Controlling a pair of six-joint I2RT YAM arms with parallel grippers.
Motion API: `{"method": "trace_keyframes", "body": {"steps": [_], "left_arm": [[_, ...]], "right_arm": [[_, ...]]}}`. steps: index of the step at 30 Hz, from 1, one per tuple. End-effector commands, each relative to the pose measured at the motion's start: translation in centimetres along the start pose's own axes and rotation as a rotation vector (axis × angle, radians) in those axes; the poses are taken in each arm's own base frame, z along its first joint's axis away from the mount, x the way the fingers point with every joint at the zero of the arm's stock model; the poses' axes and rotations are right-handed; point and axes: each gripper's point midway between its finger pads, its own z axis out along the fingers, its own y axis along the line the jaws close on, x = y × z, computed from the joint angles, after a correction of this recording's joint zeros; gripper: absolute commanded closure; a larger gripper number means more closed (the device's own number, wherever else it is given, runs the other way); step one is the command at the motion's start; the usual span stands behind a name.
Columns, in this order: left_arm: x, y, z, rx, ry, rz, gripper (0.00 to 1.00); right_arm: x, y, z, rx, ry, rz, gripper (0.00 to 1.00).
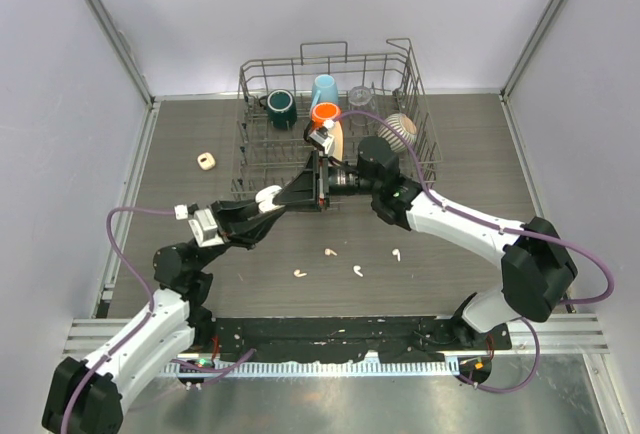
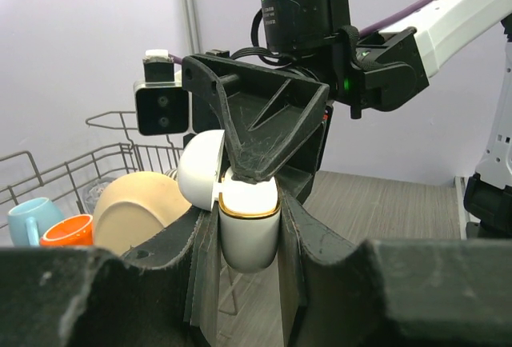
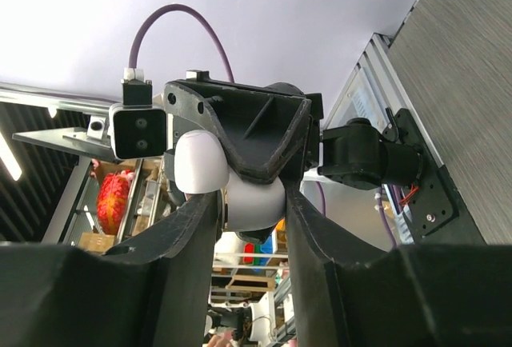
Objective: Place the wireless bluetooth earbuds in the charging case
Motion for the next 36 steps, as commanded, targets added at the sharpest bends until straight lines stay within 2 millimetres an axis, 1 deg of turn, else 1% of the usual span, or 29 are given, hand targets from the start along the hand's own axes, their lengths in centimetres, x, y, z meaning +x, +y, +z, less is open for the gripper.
{"method": "trace_keyframes", "body": {"steps": [1,4,12,15,19,20,22,23,24,25,26,27,28,29,30,31,32,34,35,36], "left_arm": [[-2.4,1.0,-0.2,-0.075,-0.095,0.046,0.7],[-2.1,1.1,-0.5,-0.092,-0.085,0.043,0.67],[-1.9,1.2,-0.5,-0.093,-0.078,0.039,0.6],[-1.9,1.2,-0.3,-0.089,-0.075,0.039,0.59],[-1.6,1.0,-0.1,-0.068,-0.064,0.033,0.63],[-1.6,0.9,0.0,-0.062,-0.061,0.032,0.7],[-1.7,0.7,0.1,-0.044,-0.059,0.034,0.8],[-1.5,0.7,0.2,-0.039,-0.052,0.033,0.92],[-1.6,0.6,0.3,-0.029,-0.055,0.037,0.97],[-1.6,0.5,0.3,-0.023,-0.054,0.036,1.0],[-1.4,0.4,0.4,-0.017,-0.051,0.034,1.0],[-1.6,0.4,0.4,-0.016,-0.06,0.038,1.0],[-1.6,0.4,0.4,-0.016,-0.06,0.036,1.0],[-1.5,0.4,0.4,-0.018,-0.06,0.035,1.0],[-1.4,0.4,0.2,-0.018,-0.065,0.035,1.0],[-1.5,0.4,0.1,-0.022,-0.071,0.033,1.0],[-1.6,0.5,0.0,-0.032,-0.077,0.032,1.0],[-1.6,0.3,-0.4,-0.038,-0.087,0.028,1.0],[-1.5,0.3,-0.6,-0.046,-0.088,0.025,1.0],[-1.1,0.4,-1.0,-0.065,-0.086,0.017,1.0]], "right_arm": [[0.0,2.8,-0.4,-0.09,-0.008,-0.061,0.99],[0.0,2.8,-0.4,-0.095,-0.009,-0.057,0.99],[0.1,2.9,-0.3,-0.099,-0.005,-0.053,0.99],[0.0,2.9,-0.3,-0.099,-0.005,-0.053,0.99],[0.1,2.9,-0.4,-0.1,-0.005,-0.053,0.99],[0.0,2.9,-0.4,-0.1,-0.005,-0.054,0.99],[0.1,2.7,-0.4,-0.096,-0.003,-0.048,0.99],[0.1,2.6,-0.4,-0.093,-0.002,-0.047,0.99],[0.2,2.6,-0.4,-0.093,-0.001,-0.047,0.99],[0.2,2.4,-0.4,-0.089,-0.003,-0.046,0.99],[0.2,2.2,-0.4,-0.087,-0.002,-0.046,0.96],[0.3,2.2,-0.4,-0.086,-0.002,-0.046,0.9],[0.3,2.1,-0.4,-0.086,-0.002,-0.054,0.82],[0.3,2.2,-0.6,-0.084,-0.005,-0.063,0.63],[0.3,2.2,-0.7,-0.079,-0.006,-0.069,0.53],[0.0,2.0,-0.8,-0.068,-0.02,-0.098,0.46],[-0.4,1.7,-1.3,-0.039,-0.042,-0.094,0.35],[-1.4,1.2,-2.3,0.003,-0.087,-0.111,0.29],[-2.6,0.0,-3.3,0.067,-0.14,-0.12,0.26],[-3.0,0.6,-4.4,0.089,-0.176,-0.148,0.25]]}}
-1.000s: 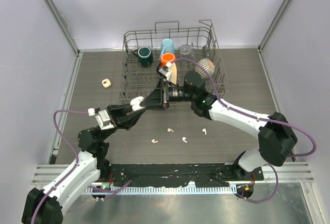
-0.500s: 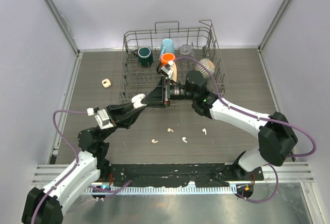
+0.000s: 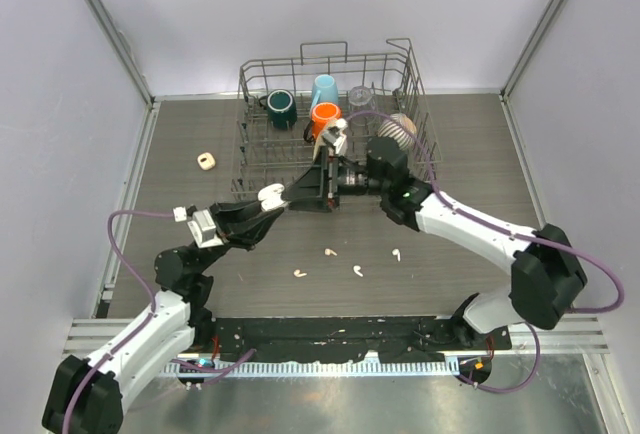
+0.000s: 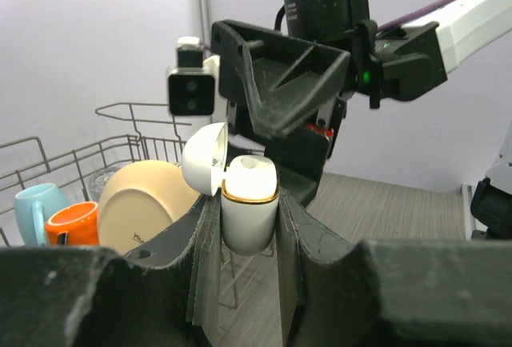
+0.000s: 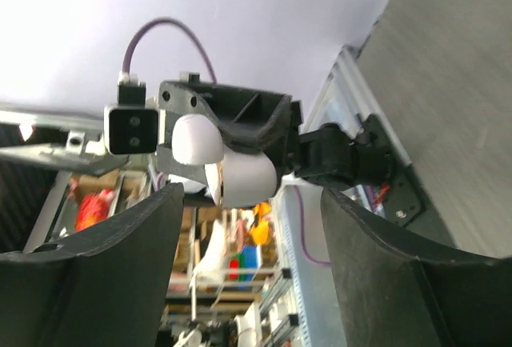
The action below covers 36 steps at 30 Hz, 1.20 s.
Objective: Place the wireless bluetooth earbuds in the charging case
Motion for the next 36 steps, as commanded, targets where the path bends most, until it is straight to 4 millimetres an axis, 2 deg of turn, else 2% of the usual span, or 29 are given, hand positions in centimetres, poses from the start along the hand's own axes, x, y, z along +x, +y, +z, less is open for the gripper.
{"method": "trace_keyframes", "body": {"steps": [1,2,3,4,5,6,7,8,9,11,12,13,15,16,19,22,23,25,26,28,30,31,32,34,36], "left_arm": [[-2.0,-0.1,-0.8,-0.028,-0.092,0.036,1.0],[-2.2,-0.2,-1.0,-0.032,-0.101,0.033,1.0],[-1.9,-0.2,-1.4,-0.045,-0.101,0.025,1.0],[-2.3,-0.4,-1.6,-0.043,-0.116,0.033,1.0],[-2.3,-0.5,-1.8,-0.047,-0.118,0.033,1.0],[-1.7,-0.4,-2.2,-0.057,-0.098,0.02,1.0],[-2.2,-0.6,-2.4,-0.058,-0.115,0.029,1.0],[-2.1,-0.6,-2.5,-0.063,-0.115,0.028,1.0],[-1.8,-0.7,-2.8,-0.067,-0.111,0.019,1.0],[-2.5,-1.0,-3.1,-0.061,-0.135,0.025,1.0],[-2.3,-1.1,-3.2,-0.061,-0.129,0.017,1.0],[-2.4,-1.4,-3.3,-0.051,-0.128,0.016,1.0],[-2.7,-1.8,-3.4,-0.036,-0.134,0.017,1.0],[-2.7,-1.9,-3.5,-0.034,-0.135,0.014,1.0],[-3.1,-2.3,-3.7,-0.027,-0.141,0.019,1.0],[-3.3,-2.2,-3.9,-0.037,-0.139,0.028,1.0],[-3.0,-2.2,-3.9,-0.037,-0.127,0.024,1.0],[-3.1,-2.2,-4.0,-0.039,-0.13,0.027,1.0],[-3.0,-2.3,-4.0,-0.035,-0.125,0.023,1.0],[-3.0,-2.3,-4.0,-0.035,-0.123,0.017,1.0],[-3.1,-2.5,-4.0,-0.029,-0.128,0.013,1.0],[-3.0,-2.4,-4.0,-0.03,-0.123,0.013,1.0],[-3.1,-2.5,-3.9,-0.027,-0.123,0.016,1.0],[-3.1,-2.6,-3.9,-0.02,-0.12,0.014,1.0],[-3.2,-2.6,-3.8,-0.016,-0.12,0.014,1.0]], "right_arm": [[-3.1,0.8,-4.2,0.113,-0.172,-0.142,0.24],[-3.1,-0.7,-5.5,0.222,-0.181,-0.121,0.23],[-4.5,-2.2,-7.1,0.339,-0.259,-0.189,0.23],[-4.8,-1.1,-8.8,0.386,-0.312,-0.256,0.2],[-3.8,-3.1,-10.5,0.518,-0.304,-0.234,0.15],[-5.0,-4.9,-12.9,0.672,-0.388,-0.295,0.15],[-5.0,-5.4,-14.6,0.752,-0.412,-0.314,0.15],[-3.8,-7.7,-16.8,0.896,-0.391,-0.286,0.14],[-4.0,-9.1,-18.9,1.012,-0.426,-0.298,0.14],[-2.4,-11.2,-21.3,1.133,-0.416,-0.256,0.13],[-1.9,-11.9,-21.8,1.157,-0.419,-0.243,0.11],[-0.7,-13.3,-22.4,1.181,-0.397,-0.21,0.04],[0.8,-14.0,-22.2,1.137,-0.361,-0.218,0.0],[2.2,-15.6,-22.5,1.151,-0.336,-0.178,0.0],[4.2,-17.9,-22.9,1.173,-0.309,-0.108,0.0],[4.9,-20.0,-23.1,1.206,-0.301,-0.067,0.0],[4.2,-20.2,-22.7,1.187,-0.336,-0.073,0.0],[4.5,-21.8,-22.9,1.218,-0.341,-0.057,0.01],[3.8,-22.0,-22.6,1.207,-0.368,-0.071,0.01],[4.0,-23.1,-22.9,1.232,-0.372,-0.064,0.02],[3.2,-23.6,-22.8,1.226,-0.417,-0.086,0.03],[3.6,-24.5,-23.2,1.243,-0.42,-0.081,0.05],[3.1,-24.6,-22.8,1.216,-0.446,-0.1,0.06],[3.5,-25.5,-23.4,1.22,-0.468,-0.106,0.1],[3.0,-25.5,-23.4,1.197,-0.505,-0.138,0.12]]}}
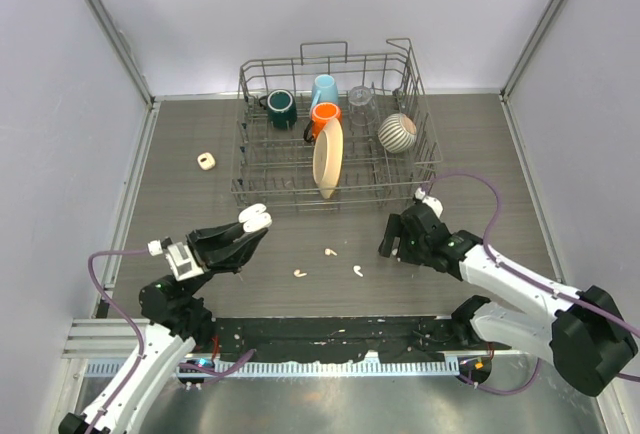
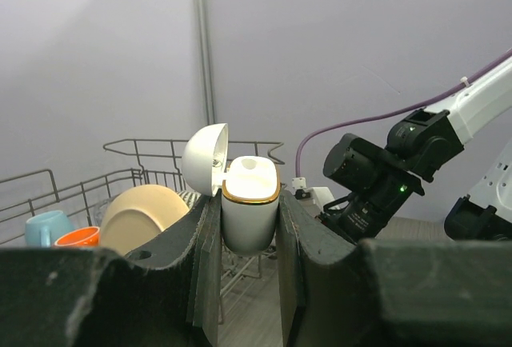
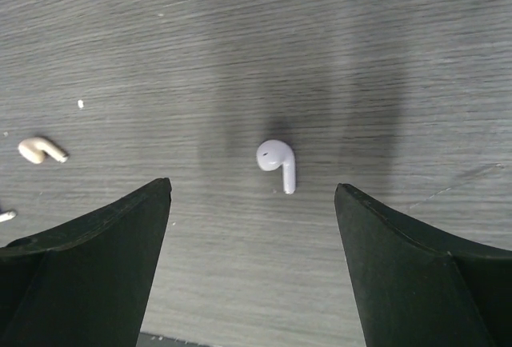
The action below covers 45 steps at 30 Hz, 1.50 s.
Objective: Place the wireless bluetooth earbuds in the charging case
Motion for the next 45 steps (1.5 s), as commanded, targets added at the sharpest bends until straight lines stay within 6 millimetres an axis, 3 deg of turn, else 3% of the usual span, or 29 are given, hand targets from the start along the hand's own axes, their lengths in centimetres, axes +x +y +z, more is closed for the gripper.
{"method": "trace_keyframes", "body": {"steps": [1,8,15,19,25,36,40,45], "left_arm": [[-0.1,-0.2,0.0,0.013,0.001,0.008,1.0],[0.2,0.0,0.2,0.009,0.012,0.005,1.0],[0.3,-0.1,0.1,0.014,0.013,0.0,1.0],[0.1,-0.3,0.2,0.027,0.016,0.002,1.0],[0.2,-0.4,0.1,0.026,0.02,0.002,1.0],[0.2,-0.4,0.0,0.028,0.019,-0.003,1.0],[0.3,-0.4,0.0,0.027,0.022,-0.005,1.0],[0.4,-0.4,0.0,0.023,0.023,-0.007,1.0]], "right_arm": [[-2.7,0.2,0.8,-0.039,-0.174,0.035,0.13],[-1.6,0.3,2.2,-0.053,-0.12,-0.022,0.21],[-0.5,0.1,2.5,-0.051,-0.077,-0.003,0.36],[0.7,-1.2,2.3,-0.011,-0.047,0.015,0.39],[2.0,-1.4,2.1,-0.03,-0.014,0.04,0.41],[1.9,-0.2,1.8,-0.069,0.011,0.049,0.53],[1.7,-0.8,1.8,-0.029,0.008,0.05,0.52],[0.0,-1.9,1.6,0.052,-0.061,0.029,0.5]]}}
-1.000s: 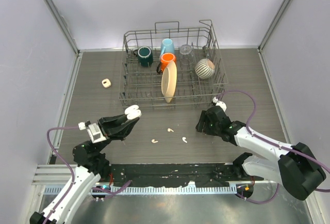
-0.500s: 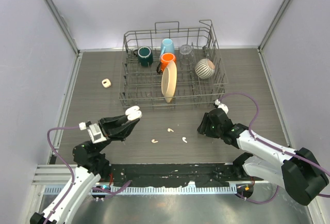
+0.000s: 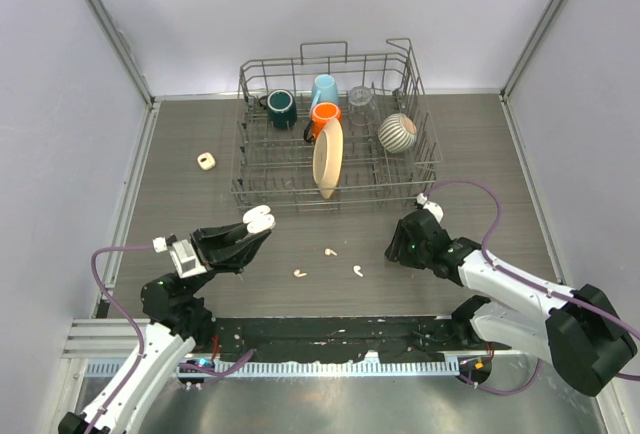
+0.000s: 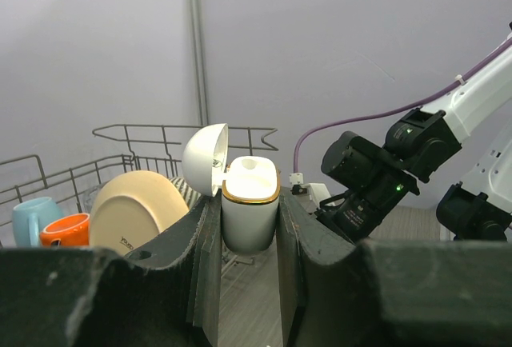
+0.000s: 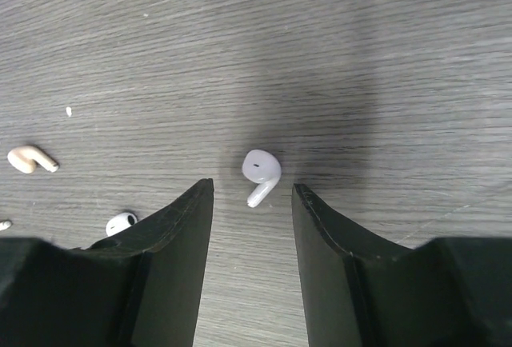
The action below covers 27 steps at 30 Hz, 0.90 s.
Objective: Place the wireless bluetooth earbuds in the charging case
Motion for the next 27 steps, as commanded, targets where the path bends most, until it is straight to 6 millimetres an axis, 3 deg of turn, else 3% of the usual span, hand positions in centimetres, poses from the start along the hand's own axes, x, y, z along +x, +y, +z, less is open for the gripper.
{"method": "trace_keyframes", "body": {"steps": [1,4,11,21,27], "left_arm": [[-0.8,-0.2,0.1,0.008,-0.022,0.019,1.0],[-0.5,-0.1,0.1,0.007,-0.014,0.017,1.0],[-0.5,-0.1,0.0,0.007,-0.014,0.016,1.0],[-0.3,-0.2,-0.2,0.007,-0.011,0.014,1.0],[-0.1,-0.2,-0.3,0.007,-0.004,0.015,1.0]], "right_arm": [[-1.3,-1.6,-0.1,0.121,-0.039,-0.023,0.5],[-1.8,-2.3,0.2,0.189,-0.036,-0.043,0.5],[-2.6,-1.7,0.3,0.187,-0.053,-0.042,0.51],[-1.8,-0.6,0.8,0.169,-0.03,-0.068,0.55],[-1.5,-1.2,0.9,0.213,-0.023,-0.067,0.57]]}}
